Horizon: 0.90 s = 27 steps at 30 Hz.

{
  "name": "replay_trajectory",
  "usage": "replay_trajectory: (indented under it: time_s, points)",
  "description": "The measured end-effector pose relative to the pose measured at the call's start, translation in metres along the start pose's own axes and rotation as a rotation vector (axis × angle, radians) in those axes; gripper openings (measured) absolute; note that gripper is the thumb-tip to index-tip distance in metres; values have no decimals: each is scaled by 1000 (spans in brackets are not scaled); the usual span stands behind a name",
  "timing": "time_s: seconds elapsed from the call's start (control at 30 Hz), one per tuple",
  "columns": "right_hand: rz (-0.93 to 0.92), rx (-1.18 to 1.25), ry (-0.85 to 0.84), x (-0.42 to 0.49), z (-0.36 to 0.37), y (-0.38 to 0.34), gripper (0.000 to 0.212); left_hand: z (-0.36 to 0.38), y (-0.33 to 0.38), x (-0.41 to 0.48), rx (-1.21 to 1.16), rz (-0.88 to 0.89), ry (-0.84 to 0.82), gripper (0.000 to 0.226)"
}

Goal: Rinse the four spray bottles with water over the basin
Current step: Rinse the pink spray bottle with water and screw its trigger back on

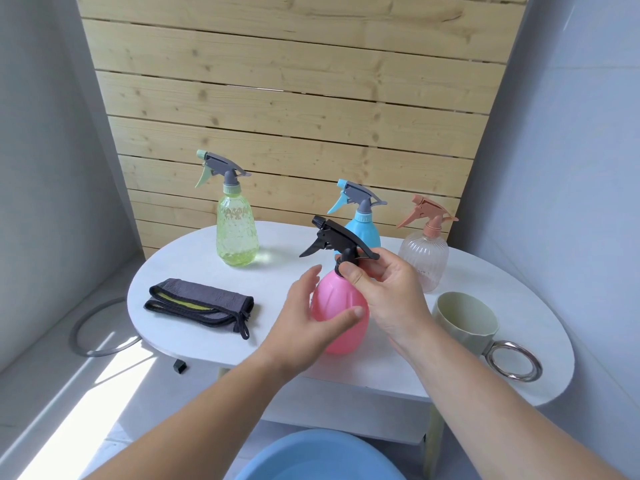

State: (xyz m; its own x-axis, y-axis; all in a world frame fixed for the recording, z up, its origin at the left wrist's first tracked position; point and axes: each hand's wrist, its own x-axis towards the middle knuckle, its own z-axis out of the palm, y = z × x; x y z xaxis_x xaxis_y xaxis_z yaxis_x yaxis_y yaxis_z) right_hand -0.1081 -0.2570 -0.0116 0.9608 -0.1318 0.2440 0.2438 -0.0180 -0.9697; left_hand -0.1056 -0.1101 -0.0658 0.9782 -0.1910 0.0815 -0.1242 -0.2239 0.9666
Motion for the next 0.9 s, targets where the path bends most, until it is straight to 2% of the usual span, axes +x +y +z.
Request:
replay_trajectory:
  time_s: [0.03,0.1,0.17,0.27,0.47,0.73,0.9]
  points:
    - [-1,4,-1,0,0,0,11,-1,0,0,-27,-8,-41,104]
    - [-6,-3,3,0,0,0,12,-3,0,3,2,21,-49,86]
    - [-10,-13,7,0,0,0,12,-4,2,2,51,62,-3,67]
    - [-17,-12,18,0,1,-1,13,-2,2,1,102,89,61,59]
    - [-44,-11,41,0,4,-3,15,3,2,-1,128,107,148,74]
    - [-72,-75,65,1,4,-2,13,6,6,-5,160,104,201,78]
    - [-59,-79,65,1,3,0,12,5,5,-5,151,86,181,68]
